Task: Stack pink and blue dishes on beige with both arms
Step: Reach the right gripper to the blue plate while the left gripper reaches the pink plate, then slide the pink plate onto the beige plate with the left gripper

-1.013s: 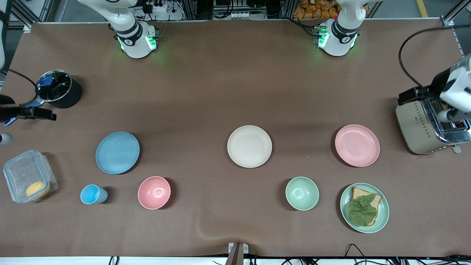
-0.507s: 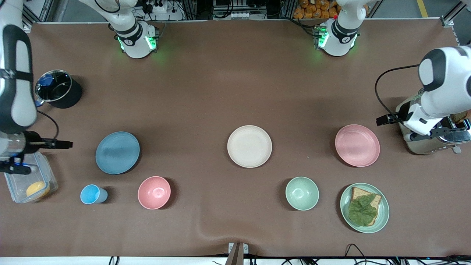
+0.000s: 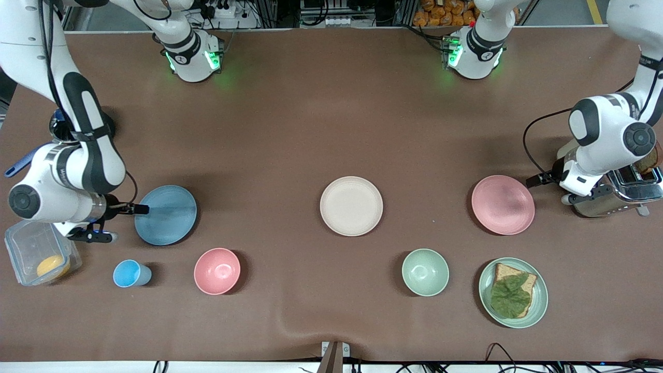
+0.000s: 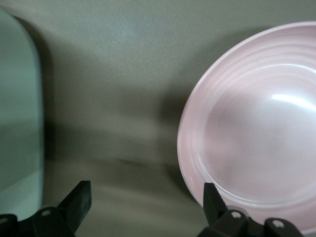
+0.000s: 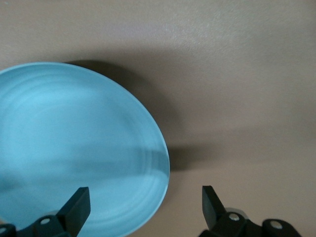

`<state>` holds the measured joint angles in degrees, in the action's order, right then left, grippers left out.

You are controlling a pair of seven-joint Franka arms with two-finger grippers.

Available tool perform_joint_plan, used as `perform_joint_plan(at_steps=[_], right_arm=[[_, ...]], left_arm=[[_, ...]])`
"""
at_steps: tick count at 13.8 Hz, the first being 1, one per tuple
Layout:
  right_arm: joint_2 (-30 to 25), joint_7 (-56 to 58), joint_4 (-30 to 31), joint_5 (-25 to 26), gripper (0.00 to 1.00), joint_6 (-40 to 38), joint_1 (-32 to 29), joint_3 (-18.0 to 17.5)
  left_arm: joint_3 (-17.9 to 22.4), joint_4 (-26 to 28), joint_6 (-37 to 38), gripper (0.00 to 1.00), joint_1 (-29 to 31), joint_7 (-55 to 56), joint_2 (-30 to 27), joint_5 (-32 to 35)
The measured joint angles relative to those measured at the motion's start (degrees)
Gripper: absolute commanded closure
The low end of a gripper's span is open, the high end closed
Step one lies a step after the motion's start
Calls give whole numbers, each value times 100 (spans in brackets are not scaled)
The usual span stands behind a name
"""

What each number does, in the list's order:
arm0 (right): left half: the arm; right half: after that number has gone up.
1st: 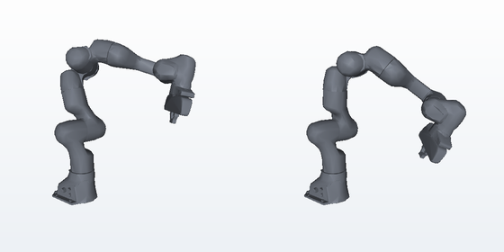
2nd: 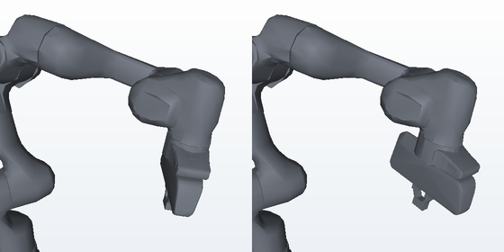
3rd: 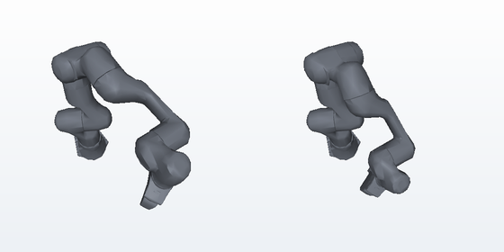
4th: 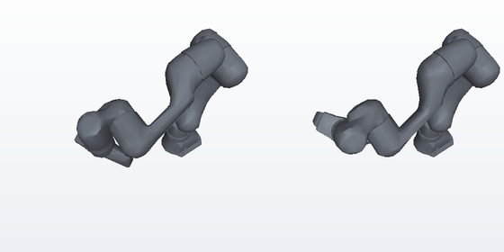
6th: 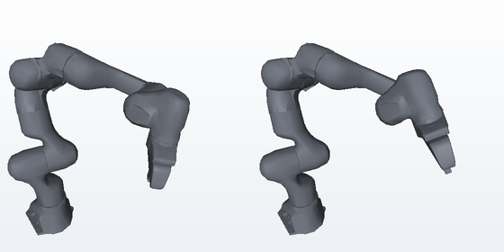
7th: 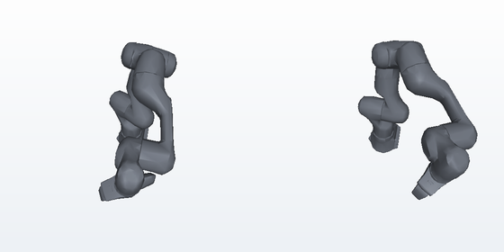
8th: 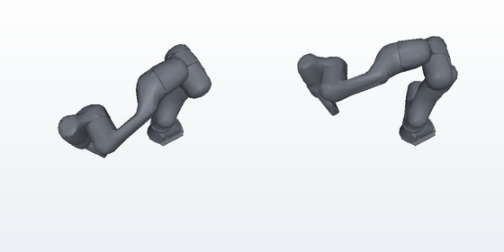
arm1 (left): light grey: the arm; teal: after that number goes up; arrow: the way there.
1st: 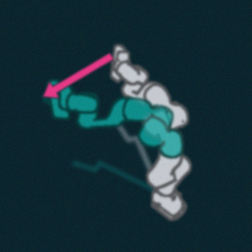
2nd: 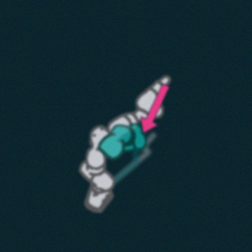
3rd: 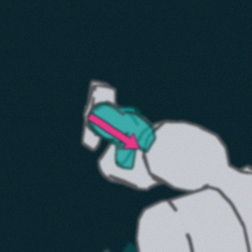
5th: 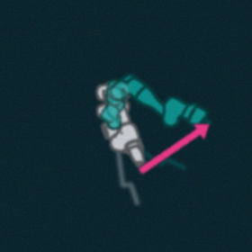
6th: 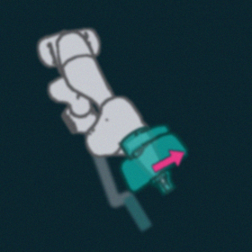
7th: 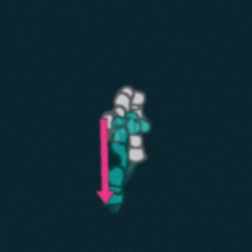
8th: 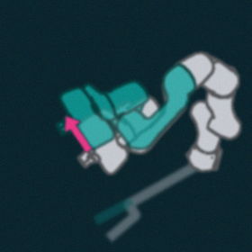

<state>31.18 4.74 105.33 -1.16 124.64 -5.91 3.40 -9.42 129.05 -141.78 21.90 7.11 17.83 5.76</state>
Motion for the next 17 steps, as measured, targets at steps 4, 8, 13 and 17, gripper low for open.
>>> perform_joint_plan(at_steps=[4, 8, 13, 17], right_arm=[[236, -26, 173, -11, 48, 421, -8, 17], [324, -301, 173, -96, 100, 460, -8, 16], [275, -329, 144, -107, 100, 421, -9, 22], [183, -306, 85, -114, 100, 347, -8, 6]], left_arm=[[-7, -27, -192, 17, 13, 107, 149, -3], [-7, -29, -432, 42, 57, 269, 353, -4], [-25, -53, -447, 100, 57, 428, 430, -4], [-127, -108, -452, 100, 61, 453, 428, -54]])
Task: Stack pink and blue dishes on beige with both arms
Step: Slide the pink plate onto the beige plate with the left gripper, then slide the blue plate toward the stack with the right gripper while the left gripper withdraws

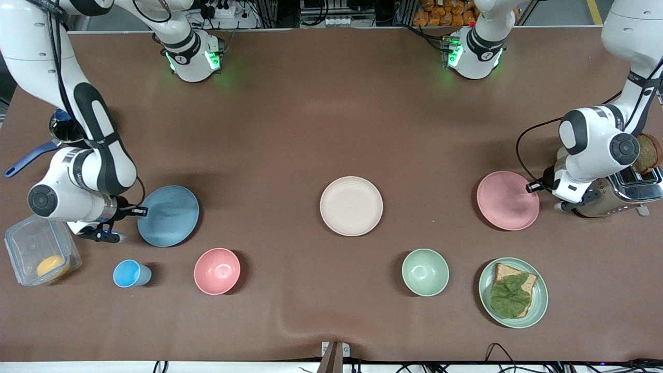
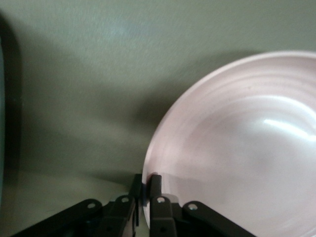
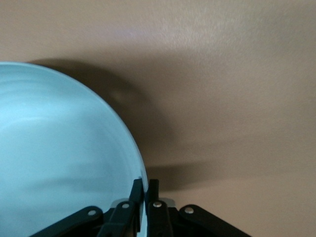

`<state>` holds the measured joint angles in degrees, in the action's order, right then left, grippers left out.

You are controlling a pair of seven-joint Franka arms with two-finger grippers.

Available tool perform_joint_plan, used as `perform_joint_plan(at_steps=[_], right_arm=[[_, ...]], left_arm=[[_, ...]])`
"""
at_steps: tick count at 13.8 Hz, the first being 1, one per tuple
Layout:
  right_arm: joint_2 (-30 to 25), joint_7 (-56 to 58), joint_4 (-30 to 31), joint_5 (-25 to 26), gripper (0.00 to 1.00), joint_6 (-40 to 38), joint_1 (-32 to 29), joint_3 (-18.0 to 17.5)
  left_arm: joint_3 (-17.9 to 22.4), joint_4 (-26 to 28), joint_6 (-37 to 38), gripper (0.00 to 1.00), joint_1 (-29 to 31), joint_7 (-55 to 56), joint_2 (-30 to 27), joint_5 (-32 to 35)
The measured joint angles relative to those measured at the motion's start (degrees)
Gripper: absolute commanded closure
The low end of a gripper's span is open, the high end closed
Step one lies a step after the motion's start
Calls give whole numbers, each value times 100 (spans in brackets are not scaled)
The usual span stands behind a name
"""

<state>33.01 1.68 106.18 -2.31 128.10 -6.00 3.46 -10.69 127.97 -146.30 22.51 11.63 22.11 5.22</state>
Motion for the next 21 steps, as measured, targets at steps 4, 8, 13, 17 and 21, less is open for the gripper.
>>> perform_joint_plan(at_steps=[4, 8, 13, 17, 21], right_arm=[[-427, 13, -70, -7, 100, -450, 0, -16], [-741, 48, -442, -610, 100, -1509, 2, -30], [-793, 105, -1077, -882, 100, -2471, 0, -31], [-793, 110, -1192, -1362, 100, -2835, -4, -28], [-739, 110, -1193, -2516, 100, -3156, -14, -22]], left_arm=[[-541, -121, 116, 100, 11, 1, -269, -554], [-1707, -371, 753, 100, -9, 968, -880, -1045], [-2667, -551, 848, 100, -763, 2999, -840, -1050], [-2657, -574, 278, 100, -1534, 3620, -305, -1050], [-2636, -603, -204, 100, -1808, 3626, 222, -1026]])
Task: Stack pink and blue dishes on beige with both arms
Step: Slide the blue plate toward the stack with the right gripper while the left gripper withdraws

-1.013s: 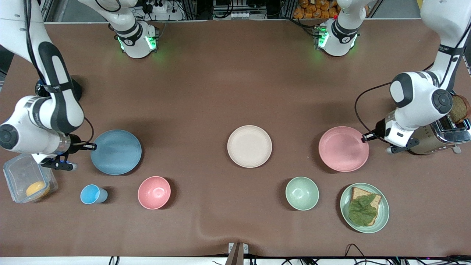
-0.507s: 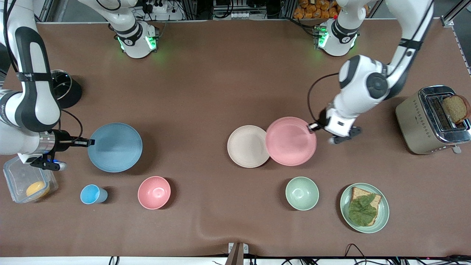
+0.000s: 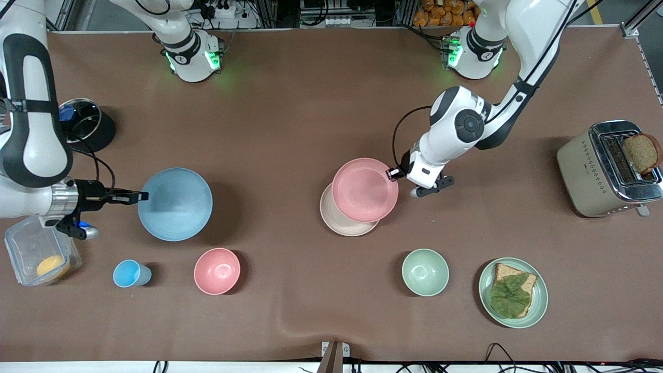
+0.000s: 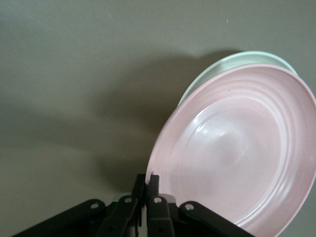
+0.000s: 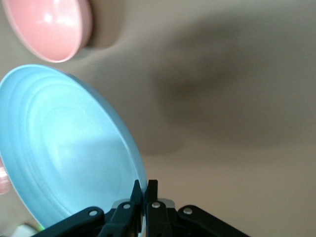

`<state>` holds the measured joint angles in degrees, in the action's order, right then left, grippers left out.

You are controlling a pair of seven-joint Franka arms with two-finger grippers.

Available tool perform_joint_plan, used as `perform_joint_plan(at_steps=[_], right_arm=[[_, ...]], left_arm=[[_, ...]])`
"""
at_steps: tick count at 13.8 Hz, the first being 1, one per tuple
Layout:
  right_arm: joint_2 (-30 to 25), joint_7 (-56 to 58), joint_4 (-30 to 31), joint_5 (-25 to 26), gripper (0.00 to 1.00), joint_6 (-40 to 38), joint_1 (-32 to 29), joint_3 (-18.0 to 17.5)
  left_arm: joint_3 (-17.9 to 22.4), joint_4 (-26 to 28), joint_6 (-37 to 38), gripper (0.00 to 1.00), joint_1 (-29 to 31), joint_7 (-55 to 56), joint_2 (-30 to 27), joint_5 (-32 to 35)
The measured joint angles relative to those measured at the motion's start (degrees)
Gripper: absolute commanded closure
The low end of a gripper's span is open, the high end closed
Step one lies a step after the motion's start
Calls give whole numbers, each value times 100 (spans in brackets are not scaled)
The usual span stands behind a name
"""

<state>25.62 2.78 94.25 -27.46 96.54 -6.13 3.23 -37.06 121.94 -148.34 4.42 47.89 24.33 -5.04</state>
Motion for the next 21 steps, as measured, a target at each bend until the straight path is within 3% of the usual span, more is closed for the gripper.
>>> perform_joint_plan(at_steps=[3, 8, 15, 21], right_arm=[[142, 10, 9, -657, 100, -146, 102, -41], [269, -53, 15, -986, 100, 63, 882, -64], [384, -1265, 113, -1041, 100, 1035, 2037, -72], [388, -1344, 294, -1041, 100, 1212, 2123, -11]], left_arm=[[34, -92, -87, 100, -149, 0, 228, 133], [90, -418, -104, 100, -221, 243, 567, 675], [493, -728, -104, 100, -598, 265, 816, 731], [775, -856, -104, 100, -917, 281, 908, 731]])
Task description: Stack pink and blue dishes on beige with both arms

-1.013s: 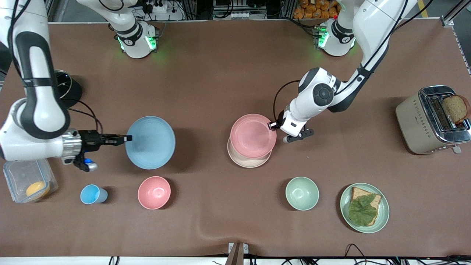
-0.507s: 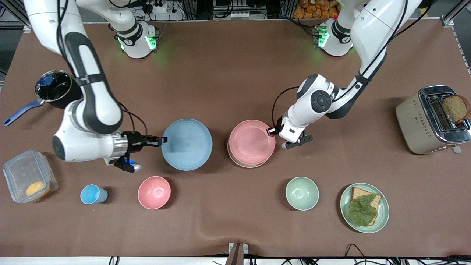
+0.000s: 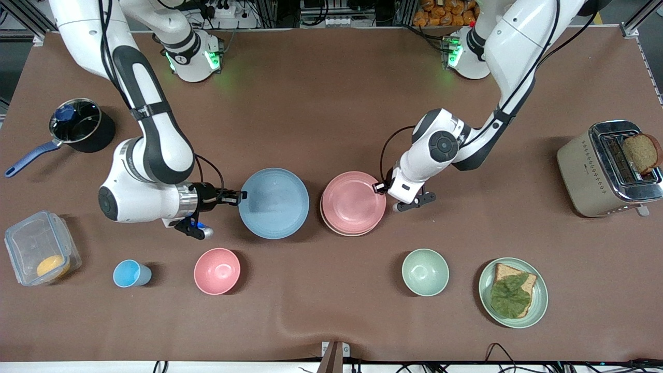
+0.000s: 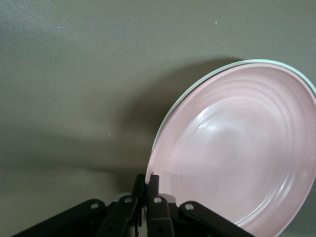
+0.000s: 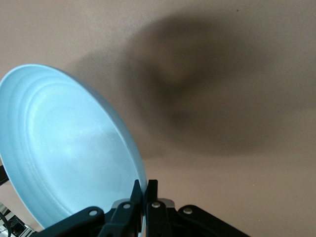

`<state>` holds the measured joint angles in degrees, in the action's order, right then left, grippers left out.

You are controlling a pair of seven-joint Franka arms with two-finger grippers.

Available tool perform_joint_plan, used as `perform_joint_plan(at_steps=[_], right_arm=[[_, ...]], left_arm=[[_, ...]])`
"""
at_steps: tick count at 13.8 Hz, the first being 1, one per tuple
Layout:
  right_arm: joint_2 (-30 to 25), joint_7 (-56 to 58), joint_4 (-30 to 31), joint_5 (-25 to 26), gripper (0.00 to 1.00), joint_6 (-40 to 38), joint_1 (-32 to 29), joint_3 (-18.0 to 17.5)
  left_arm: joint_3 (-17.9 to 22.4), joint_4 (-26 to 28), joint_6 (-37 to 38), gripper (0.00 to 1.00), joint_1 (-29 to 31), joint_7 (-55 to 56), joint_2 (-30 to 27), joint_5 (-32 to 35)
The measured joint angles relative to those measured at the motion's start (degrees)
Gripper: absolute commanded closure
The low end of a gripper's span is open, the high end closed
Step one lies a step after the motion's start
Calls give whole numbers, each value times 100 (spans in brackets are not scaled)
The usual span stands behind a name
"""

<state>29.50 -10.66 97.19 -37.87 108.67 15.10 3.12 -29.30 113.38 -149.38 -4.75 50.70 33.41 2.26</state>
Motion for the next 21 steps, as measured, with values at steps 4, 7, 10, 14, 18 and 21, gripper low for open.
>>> perform_joint_plan(at_steps=[4, 7, 10, 14, 18, 21], right_arm=[[0, 0, 0, 0, 100, 0, 8, -11], [1, -151, 26, -1, 100, 137, 120, -27], [1, -458, 74, -1, 100, 357, 363, -31], [46, -995, 255, -13, 100, 1131, 827, -52], [300, -1738, 344, -221, 100, 2078, 1589, -64], [433, -1818, 344, -692, 100, 2539, 1905, -63]], left_arm=[[3, -113, 0, 0, -24, 122, 32, 0], [5, -244, 0, 0, -77, 569, 96, 8], [25, -420, 5, 0, -84, 807, -6, 99], [55, -658, 997, 0, 574, 721, -1192, 833], [77, -1115, 3132, 0, 1283, -776, -2488, 1140], [93, -1932, 4515, 0, 1544, -1814, -2710, 1141]])
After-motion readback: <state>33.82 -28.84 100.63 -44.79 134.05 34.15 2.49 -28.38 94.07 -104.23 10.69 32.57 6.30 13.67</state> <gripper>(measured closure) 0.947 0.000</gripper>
